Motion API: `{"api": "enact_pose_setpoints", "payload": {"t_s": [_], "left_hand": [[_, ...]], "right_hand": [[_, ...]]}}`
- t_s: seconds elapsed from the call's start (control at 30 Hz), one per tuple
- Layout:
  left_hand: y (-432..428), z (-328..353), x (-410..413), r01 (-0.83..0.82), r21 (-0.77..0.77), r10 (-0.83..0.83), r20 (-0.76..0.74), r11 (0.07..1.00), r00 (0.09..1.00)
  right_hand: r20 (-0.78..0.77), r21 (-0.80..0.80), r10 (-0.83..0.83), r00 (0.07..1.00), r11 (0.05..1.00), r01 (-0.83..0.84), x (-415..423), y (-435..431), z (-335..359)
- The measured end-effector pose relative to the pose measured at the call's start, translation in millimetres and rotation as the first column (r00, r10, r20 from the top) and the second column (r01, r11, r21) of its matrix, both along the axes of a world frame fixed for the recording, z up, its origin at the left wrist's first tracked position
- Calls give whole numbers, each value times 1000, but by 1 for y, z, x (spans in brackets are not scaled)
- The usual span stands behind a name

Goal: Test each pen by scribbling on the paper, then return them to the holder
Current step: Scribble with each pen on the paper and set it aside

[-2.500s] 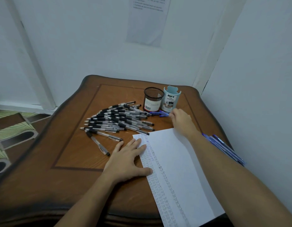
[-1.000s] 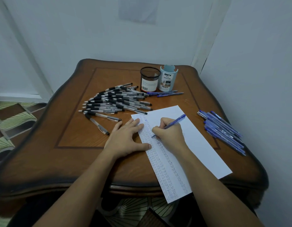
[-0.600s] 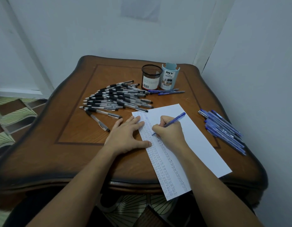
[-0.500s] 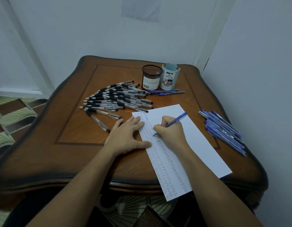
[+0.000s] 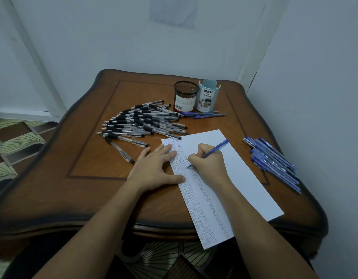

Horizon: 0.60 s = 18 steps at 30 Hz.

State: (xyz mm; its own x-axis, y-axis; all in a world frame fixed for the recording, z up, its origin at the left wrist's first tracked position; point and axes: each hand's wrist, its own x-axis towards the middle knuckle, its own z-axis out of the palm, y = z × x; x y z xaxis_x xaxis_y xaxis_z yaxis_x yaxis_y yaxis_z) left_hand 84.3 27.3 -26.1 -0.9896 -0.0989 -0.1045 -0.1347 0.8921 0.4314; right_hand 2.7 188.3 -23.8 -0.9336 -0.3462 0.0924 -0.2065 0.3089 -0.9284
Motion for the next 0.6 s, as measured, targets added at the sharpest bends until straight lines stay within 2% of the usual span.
{"api": "enact_pose_setpoints", "payload": {"t_s": [0.6], "left_hand": [[-1,0,0,0,-1,0,-10,1000,1000]], "right_hand": [[-8,10,-4,1000,1000,4,0,-1,1]]}}
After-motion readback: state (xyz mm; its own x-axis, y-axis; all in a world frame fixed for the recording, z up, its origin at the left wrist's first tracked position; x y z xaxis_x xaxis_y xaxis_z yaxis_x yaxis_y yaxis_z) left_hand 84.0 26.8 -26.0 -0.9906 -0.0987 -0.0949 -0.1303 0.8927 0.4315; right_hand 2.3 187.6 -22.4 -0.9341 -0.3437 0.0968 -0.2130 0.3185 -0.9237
